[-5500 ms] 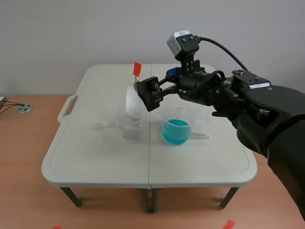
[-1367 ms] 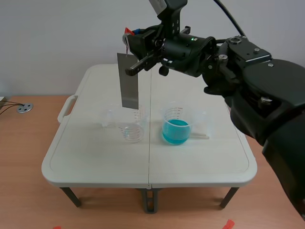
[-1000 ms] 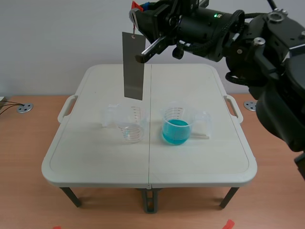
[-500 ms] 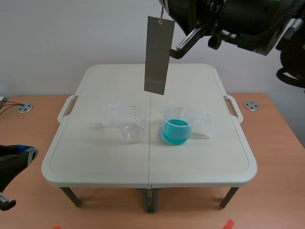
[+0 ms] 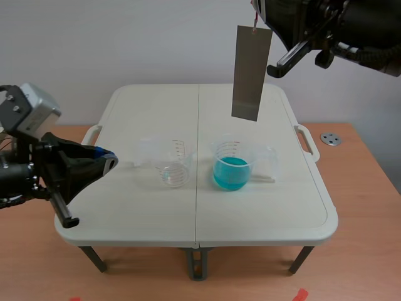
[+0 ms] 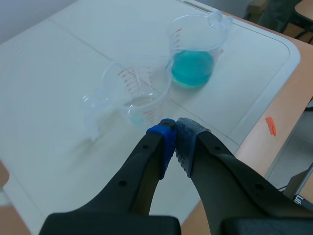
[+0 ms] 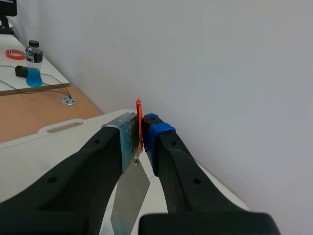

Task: Hold the metal plate by the orange handle, dip it into the blue solution, take it out and point at it, then put the plate back in the beaker on the left.
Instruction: 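Point at the plate with the left hand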

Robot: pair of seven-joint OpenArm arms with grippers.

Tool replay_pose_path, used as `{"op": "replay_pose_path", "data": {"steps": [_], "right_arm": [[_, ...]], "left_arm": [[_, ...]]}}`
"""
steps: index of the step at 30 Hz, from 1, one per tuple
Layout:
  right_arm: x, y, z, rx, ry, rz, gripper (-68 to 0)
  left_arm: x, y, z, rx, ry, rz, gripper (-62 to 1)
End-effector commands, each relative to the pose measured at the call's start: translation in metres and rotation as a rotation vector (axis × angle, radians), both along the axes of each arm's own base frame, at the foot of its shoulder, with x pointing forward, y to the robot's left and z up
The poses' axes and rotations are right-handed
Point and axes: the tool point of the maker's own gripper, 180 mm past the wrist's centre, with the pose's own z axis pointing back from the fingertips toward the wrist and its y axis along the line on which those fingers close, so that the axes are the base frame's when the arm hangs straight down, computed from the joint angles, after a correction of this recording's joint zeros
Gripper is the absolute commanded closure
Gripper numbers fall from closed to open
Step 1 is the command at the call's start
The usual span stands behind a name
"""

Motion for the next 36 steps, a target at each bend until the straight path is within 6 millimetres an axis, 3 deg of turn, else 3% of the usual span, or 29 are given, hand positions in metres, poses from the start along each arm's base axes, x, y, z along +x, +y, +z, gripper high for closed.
{"op": "replay_pose_path", "data": {"steps": [1,8,17,36], "right_arm": [[-0.002,-0.001,0.008,0.018,-0.023,0.009,-1.3],[-0.001,-0.002,0.008,0.016,-0.023,0.009,-1.3],[0.000,-0.003,0.005,0.016,-0.016,0.005,-1.3],[0.001,-0.002,0.002,0.021,-0.006,0.008,-1.3]], "left_arm": [[0.005,-0.011,0.006,-0.019,-0.023,-0.012,-1.5],[0.017,-0.054,0.000,0.006,-0.054,-0.082,-1.5],[0.035,-0.094,-0.011,0.019,-0.062,-0.110,-1.5],[0.078,-0.110,-0.008,0.071,-0.174,-0.021,-1.5]]}}
